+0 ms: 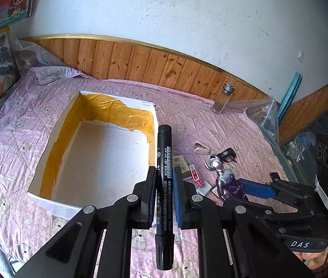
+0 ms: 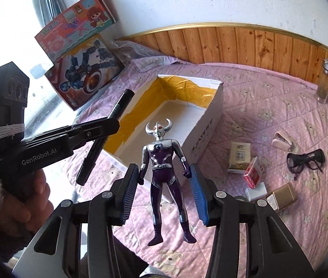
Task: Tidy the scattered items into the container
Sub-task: 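Carry marker in left tool and figure in right tool over white box, then open left tool to drop marker while right tool releases figure into box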
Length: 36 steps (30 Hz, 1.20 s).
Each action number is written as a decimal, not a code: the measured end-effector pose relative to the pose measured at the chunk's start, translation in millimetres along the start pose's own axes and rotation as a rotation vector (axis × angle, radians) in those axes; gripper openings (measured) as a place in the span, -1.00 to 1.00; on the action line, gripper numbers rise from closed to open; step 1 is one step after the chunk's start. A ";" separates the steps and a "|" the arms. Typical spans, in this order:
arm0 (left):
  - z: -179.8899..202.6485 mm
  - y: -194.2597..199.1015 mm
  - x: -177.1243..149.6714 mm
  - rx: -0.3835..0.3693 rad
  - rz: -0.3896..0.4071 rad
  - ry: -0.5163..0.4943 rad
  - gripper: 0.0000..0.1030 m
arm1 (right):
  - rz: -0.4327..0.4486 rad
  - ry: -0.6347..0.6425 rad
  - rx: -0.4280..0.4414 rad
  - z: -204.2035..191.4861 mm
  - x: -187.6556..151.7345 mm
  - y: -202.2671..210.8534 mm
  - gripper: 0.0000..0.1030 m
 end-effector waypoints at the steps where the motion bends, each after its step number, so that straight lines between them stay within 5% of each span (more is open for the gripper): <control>1: -4.1 -0.4 2.7 0.005 -0.001 0.005 -0.72 | -0.002 0.005 0.002 -0.6 5.0 -3.1 -0.08; 23: -100.7 -74.7 78.7 0.085 -0.139 0.128 -0.72 | -0.085 0.058 -0.012 3.8 133.7 -100.0 -0.08; 36: -138.7 -136.6 117.3 0.133 -0.254 0.167 -0.72 | -0.202 0.063 -0.055 21.9 178.9 -178.6 -0.07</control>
Point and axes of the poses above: each gripper's, at about its wrist camera, not at the fingertips, and y roughly against the way its jaws point, z to its right, x to its top, the point moved 3 cm from there along -y, roughly the way its jaws point, and after that the axes turned 11 degrees about -z, right-handed, at the moved point
